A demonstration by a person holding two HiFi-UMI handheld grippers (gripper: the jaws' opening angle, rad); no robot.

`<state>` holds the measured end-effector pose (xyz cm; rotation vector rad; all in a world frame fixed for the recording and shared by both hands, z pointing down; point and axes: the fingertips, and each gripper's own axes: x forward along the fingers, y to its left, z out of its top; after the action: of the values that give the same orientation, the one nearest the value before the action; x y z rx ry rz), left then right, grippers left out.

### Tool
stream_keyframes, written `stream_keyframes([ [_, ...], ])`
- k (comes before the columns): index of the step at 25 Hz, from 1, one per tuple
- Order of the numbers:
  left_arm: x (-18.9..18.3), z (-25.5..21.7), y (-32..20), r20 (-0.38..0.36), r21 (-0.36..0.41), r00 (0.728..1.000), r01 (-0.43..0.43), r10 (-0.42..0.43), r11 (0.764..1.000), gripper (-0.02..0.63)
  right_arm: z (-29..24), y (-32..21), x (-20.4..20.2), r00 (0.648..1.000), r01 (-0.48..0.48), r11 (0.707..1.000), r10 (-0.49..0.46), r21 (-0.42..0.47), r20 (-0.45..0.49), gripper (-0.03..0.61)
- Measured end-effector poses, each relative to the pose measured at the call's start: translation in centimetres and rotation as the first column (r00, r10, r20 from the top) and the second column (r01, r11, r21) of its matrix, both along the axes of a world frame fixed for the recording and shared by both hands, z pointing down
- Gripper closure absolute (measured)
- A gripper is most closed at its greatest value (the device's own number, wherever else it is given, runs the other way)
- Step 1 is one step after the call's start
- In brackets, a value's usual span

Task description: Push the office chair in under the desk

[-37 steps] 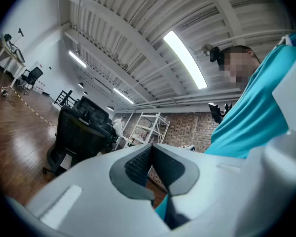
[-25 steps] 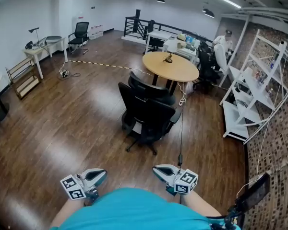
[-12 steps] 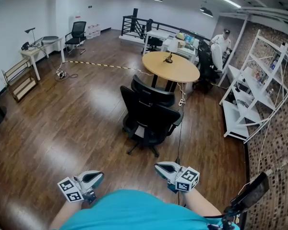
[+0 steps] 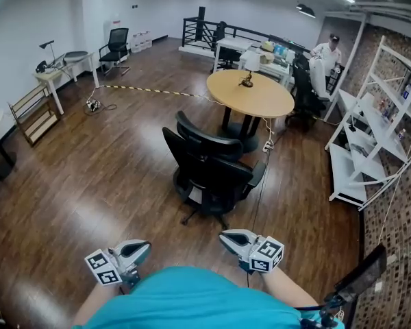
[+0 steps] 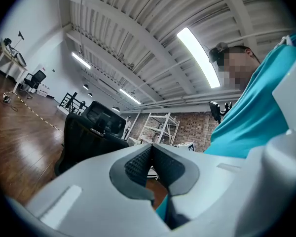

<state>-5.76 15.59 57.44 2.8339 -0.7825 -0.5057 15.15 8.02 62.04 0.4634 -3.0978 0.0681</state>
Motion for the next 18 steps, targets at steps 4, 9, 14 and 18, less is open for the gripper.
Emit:
stream_keyframes([
  [4,4.8,-0.2,-3.8,0.012,-0.001,1.000,0.017,-0.017,1.000,0.586,-0.2,-3.9,3.9,0.999,0.033,0.999,-0.033,0.009,0.019,0.577],
  [9,10.2,0.0,-8.4,0.035,-0.010,0.999,0.004,-0.004,1.000,0.586,0.3,-8.4,8.4,0.999,0.028,0.999,-0.029,0.015,0.028,0.577],
  [14,13.2,0.7,-11.7,0.052,-0.023,0.998,-0.021,0.022,1.000,0.586,0.9,-11.2,11.0,0.999,0.006,1.000,-0.007,0.016,0.047,0.577],
  [18,13.0,1.0,-14.4,0.045,-0.021,0.997,-0.054,0.055,0.998,0.586,1.5,-13.2,10.4,0.999,-0.021,1.000,0.021,0.011,0.036,0.577],
])
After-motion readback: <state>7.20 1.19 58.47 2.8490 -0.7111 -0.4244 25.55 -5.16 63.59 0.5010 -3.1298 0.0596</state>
